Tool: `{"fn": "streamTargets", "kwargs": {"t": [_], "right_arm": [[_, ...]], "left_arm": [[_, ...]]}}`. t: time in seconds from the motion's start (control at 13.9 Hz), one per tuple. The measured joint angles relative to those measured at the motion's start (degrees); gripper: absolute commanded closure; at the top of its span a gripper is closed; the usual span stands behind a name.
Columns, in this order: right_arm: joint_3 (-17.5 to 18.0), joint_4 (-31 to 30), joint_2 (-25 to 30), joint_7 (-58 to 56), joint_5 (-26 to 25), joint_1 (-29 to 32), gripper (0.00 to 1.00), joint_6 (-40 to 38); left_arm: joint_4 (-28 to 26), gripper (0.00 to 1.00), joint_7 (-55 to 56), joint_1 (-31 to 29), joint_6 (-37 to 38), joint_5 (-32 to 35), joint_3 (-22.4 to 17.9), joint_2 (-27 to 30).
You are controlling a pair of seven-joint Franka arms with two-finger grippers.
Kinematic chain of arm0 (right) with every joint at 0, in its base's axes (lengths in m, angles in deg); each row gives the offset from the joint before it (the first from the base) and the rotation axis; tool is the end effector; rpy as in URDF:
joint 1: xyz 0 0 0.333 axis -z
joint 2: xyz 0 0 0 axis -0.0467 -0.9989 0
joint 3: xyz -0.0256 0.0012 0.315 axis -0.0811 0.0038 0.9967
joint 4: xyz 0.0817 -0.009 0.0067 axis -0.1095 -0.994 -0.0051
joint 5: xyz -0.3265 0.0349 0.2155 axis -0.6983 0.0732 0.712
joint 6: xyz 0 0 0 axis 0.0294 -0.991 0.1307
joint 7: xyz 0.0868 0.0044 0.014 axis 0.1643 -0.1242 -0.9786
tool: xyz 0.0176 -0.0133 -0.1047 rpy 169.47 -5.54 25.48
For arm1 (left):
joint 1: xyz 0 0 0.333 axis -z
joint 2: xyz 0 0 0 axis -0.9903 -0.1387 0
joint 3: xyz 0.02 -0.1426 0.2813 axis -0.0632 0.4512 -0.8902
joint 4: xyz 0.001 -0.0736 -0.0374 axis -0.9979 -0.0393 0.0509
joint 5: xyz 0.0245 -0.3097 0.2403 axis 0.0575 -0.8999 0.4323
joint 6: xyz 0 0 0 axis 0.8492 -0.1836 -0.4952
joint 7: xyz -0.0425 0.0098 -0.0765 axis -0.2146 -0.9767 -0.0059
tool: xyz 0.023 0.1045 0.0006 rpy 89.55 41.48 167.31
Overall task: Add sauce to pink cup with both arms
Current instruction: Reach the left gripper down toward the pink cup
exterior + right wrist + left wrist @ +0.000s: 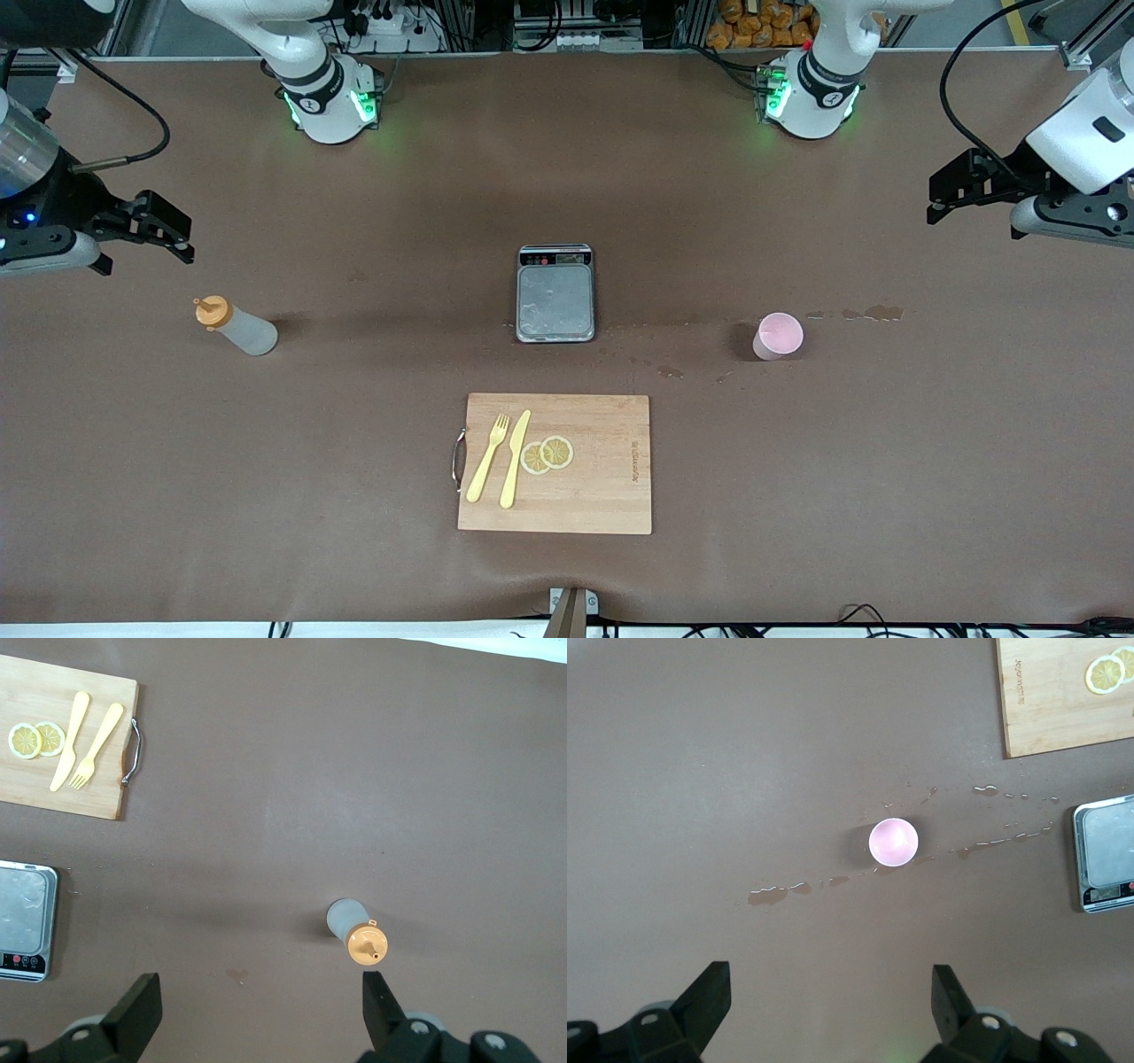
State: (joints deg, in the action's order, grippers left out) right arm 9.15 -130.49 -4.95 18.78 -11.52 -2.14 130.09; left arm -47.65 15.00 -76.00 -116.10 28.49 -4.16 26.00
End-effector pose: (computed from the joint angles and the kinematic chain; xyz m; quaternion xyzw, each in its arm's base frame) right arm 0.5632 0.0484 0.6256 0.9963 0.0774 0.0385 0.0026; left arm 0.5476 -0.0825 0.6481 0.9942 -0.1065 -0.0029 0.0140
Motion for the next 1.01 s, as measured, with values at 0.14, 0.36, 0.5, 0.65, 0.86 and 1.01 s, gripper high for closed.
{"fn": "streamTargets", "kwargs": {"t": [0.14, 0.36, 0.5, 0.65, 0.86, 1.01], "right_arm": [[-0.01, 0.00, 0.00, 0.00, 0.00, 0.00, 0.00, 0.00], [-0.01, 0.00, 0.00, 0.01, 0.00, 0.00, 0.00, 0.00], [-0.01, 0.00, 0.00, 0.02, 0.00, 0.00, 0.00, -0.01], [0.00, 0.00, 0.00, 0.02, -0.19, 0.00, 0.00, 0.00], [0.17, 0.00, -0.03, 0.01, -2.06, -0.02, 0.00, 0.00], [0.06, 0.00, -0.18, 0.01, -2.48, -0.01, 0.00, 0.00]], "left_arm": [[0.01, 0.00, -0.49, 0.00, 0.00, 0.00, 0.03, 0.00], [0.02, 0.00, -0.60, 0.06, 0.00, 0.00, 0.24, 0.00], [0.02, 0.00, -0.60, 0.06, 0.00, 0.00, 0.27, 0.00], [-0.02, 0.00, -0.60, 0.02, 0.00, 0.00, 0.09, -0.05], [-0.34, 0.00, -0.41, -0.02, -0.15, -0.19, -0.04, -0.98], [-0.97, 0.00, -0.25, 0.10, -0.31, -0.32, 0.02, -2.27]]}}
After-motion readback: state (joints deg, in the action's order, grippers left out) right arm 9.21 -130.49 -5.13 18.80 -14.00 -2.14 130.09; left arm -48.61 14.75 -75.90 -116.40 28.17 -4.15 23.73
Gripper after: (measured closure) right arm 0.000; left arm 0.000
